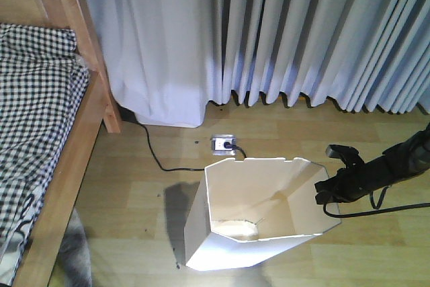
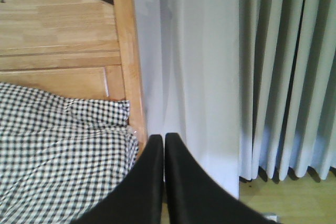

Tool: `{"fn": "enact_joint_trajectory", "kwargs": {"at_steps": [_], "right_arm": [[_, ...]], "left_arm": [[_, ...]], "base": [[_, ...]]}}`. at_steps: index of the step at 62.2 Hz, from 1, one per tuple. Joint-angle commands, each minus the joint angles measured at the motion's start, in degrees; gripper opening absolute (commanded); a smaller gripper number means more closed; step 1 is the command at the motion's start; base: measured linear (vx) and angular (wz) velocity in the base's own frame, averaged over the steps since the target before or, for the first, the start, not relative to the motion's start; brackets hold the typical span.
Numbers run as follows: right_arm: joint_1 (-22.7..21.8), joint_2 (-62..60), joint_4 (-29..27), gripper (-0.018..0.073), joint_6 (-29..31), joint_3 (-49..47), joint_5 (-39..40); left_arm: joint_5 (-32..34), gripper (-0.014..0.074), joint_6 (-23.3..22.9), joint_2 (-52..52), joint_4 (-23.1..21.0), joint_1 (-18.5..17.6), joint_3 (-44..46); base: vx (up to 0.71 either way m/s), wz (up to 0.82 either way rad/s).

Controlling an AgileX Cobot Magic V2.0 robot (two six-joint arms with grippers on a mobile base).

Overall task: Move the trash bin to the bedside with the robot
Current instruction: 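Carry the bin alongside the bed toward the curtains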

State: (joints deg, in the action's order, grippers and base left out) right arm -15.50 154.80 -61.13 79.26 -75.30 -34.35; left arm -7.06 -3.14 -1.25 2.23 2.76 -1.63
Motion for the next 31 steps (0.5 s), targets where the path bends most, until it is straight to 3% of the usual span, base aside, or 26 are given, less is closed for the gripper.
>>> {"fn": "enact_joint_trajectory", "kwargs": {"at_steps": [1, 31], "right_arm": [[-0.22, -4.85, -3.73, -0.0005, 0.26, -0.66, -11.96], [-0.22, -4.85, -3.73, -0.0005, 0.26, -0.66, -11.96]], "left_arm": [[4.16, -0.0006, -0.25, -0.3, -0.26, -0.07, 1.19], [4.16, -0.0006, -0.25, -0.3, -0.26, -0.07, 1.19]], "base": [[0.15, -0.09], [0.15, -0.13]]}}
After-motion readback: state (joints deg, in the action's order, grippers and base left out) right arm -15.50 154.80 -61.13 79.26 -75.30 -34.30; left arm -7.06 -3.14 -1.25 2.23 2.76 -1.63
